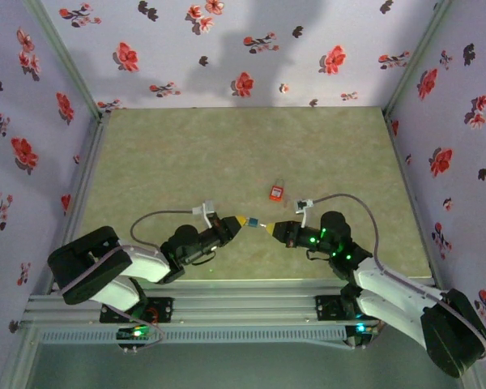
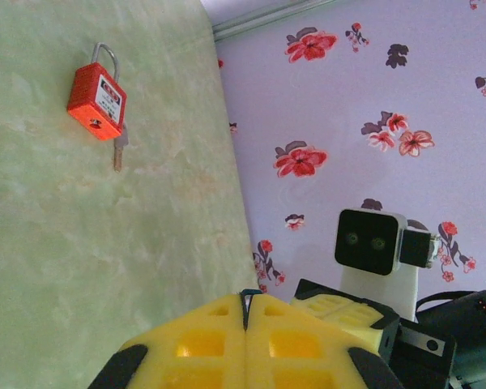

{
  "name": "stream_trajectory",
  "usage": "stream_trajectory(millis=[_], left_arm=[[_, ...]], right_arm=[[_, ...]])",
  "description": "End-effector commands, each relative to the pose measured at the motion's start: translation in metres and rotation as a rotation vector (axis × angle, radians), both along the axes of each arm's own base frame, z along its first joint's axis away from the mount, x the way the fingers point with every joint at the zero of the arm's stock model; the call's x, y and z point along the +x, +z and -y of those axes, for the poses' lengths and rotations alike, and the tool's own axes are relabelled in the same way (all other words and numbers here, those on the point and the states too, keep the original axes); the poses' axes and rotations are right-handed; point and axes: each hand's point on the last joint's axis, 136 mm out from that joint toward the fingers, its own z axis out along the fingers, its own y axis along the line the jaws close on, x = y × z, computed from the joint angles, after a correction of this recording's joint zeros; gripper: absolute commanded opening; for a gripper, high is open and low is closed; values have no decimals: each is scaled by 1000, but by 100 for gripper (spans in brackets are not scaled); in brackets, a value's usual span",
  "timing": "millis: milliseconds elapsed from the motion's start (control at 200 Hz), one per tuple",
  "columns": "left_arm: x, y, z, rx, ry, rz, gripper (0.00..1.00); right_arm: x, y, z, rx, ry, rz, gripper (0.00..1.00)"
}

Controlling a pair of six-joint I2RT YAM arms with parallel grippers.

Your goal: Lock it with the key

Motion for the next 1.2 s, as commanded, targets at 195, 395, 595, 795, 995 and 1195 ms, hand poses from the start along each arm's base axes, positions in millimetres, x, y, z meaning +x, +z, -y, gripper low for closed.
stream_trajectory(millis=[195, 395, 595, 795, 995, 1195], left_arm=[[3, 2, -8, -5, 29, 18, 0], [2, -12, -9, 25, 26, -8, 0], [0, -26, -6, 60, 10, -31, 0], [-1, -44, -2, 103, -13, -69, 0], [-2, -63, 7, 174, -45, -120, 0], [-3, -80, 17, 326, -93, -170, 0]], right_arm=[[8, 4, 12, -33, -73, 51, 0], [13, 3, 20, -44, -120, 50, 0], [19, 0, 29, -57, -171, 40, 0], [25, -3, 41, -80, -241, 39, 0], [28, -4, 52, -95, -291, 39, 0], [28, -3, 54, -97, -297, 41, 0]])
